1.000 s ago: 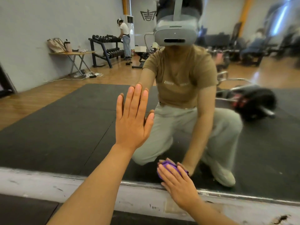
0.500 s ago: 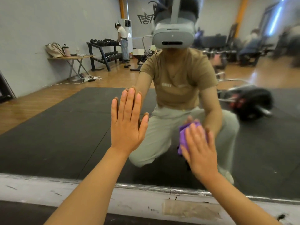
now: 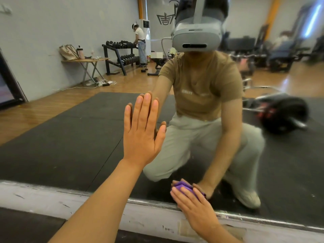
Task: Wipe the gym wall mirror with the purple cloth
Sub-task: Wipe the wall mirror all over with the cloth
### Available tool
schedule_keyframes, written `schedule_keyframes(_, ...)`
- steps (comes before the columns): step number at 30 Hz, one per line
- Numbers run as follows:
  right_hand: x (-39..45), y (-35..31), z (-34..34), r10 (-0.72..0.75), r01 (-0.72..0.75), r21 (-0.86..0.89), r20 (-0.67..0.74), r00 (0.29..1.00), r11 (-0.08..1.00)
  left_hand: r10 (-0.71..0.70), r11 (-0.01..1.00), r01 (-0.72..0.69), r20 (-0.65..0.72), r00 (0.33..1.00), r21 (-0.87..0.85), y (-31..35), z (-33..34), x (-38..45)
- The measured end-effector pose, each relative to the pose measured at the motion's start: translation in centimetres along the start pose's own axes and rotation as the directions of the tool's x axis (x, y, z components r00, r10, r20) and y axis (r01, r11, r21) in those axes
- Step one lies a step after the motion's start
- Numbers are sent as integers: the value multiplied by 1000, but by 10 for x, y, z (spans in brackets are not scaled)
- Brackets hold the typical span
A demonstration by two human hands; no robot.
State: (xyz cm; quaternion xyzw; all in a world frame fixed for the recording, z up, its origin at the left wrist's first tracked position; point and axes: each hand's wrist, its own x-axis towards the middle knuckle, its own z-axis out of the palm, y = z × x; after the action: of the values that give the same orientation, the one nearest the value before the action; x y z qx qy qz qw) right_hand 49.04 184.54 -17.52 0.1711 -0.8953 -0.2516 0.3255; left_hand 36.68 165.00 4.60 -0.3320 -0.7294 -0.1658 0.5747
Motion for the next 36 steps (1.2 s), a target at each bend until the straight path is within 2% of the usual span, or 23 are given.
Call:
schedule_keyframes(2,0,-5,2,-22,14,60,124,992,998,-8,1000,8,-3,1000,1,0,0,0)
schedule_keyframes(5,4,-10,3,18,-37,108,177,984,993,-11,1000,11,-6,1000,2,0,1,-1)
schedule_keyframes(8,5,-8,0,-13,-13,126,207,978,992,-16,1000,16,9,1000,-1,2,-1,-1)
schedule_keyframes(12,4,5,-11,-86,72,85,167,982,994,-13,1000,13,10,1000,1,2,-1,-2)
schedule_keyframes(15,4,24,-19,-81,69,137,83,993,988,-13,1000,13,-9,1000,5,2,-2,1)
schedule_keyframes(17,4,42,-29,-81,79,85,16,997,993,-18,1000,18,-11,1000,4,3,-2,1)
schedule_keyframes(19,8,55,-34,-20,24,63,-65,998,998,-16,1000,16,-12,1000,0,3,-1,0)
schedule_keyframes(21,19,61,-44,107,-90,112,-151,983,990,-15,1000,14,-11,1000,-3,4,0,1)
schedule_keyframes(24,31,72,-46,145,-128,117,-153,978,985,-21,1000,21,-20,1000,0,3,0,2)
schedule_keyframes(27,2,57,-36,-19,26,52,-132,991,998,-20,1000,20,-27,999,-2,4,1,1)
schedule_keyframes(28,-8,54,-18,-122,121,-16,-108,987,993,-18,1000,17,-30,999,-5,4,1,1)
schedule_keyframes(29,-12,55,-8,-204,186,-129,-141,969,974,-18,1000,18,-30,999,-4,4,1,1)
schedule_keyframes(30,-16,57,-6,-320,296,-199,-102,942,934,-22,1000,22,-26,999,-4,4,1,1)
schedule_keyframes(31,-22,56,8,-347,382,134,-225,910,914,-24,1000,24,-24,999,-6,4,1,1)
schedule_keyframes(32,-23,56,25,-354,454,539,-285,891,709,-21,1000,21,-26,999,-6,3,2,0)
schedule_keyframes(33,-24,59,31,-401,489,681,-300,866,546,-17,1000,17,-30,999,-3,2,3,0)
schedule_keyframes(34,-24,58,30,-391,451,586,-235,890,673,-14,1000,14,-32,999,4,2,3,0)
schedule_keyframes(35,-26,54,19,-357,378,262,-124,926,888,-14,1000,14,-30,999,6,1,3,1)
schedule_keyframes(36,-32,46,13,-404,405,31,-37,914,914,-16,1000,16,-27,1000,4,0,3,1)
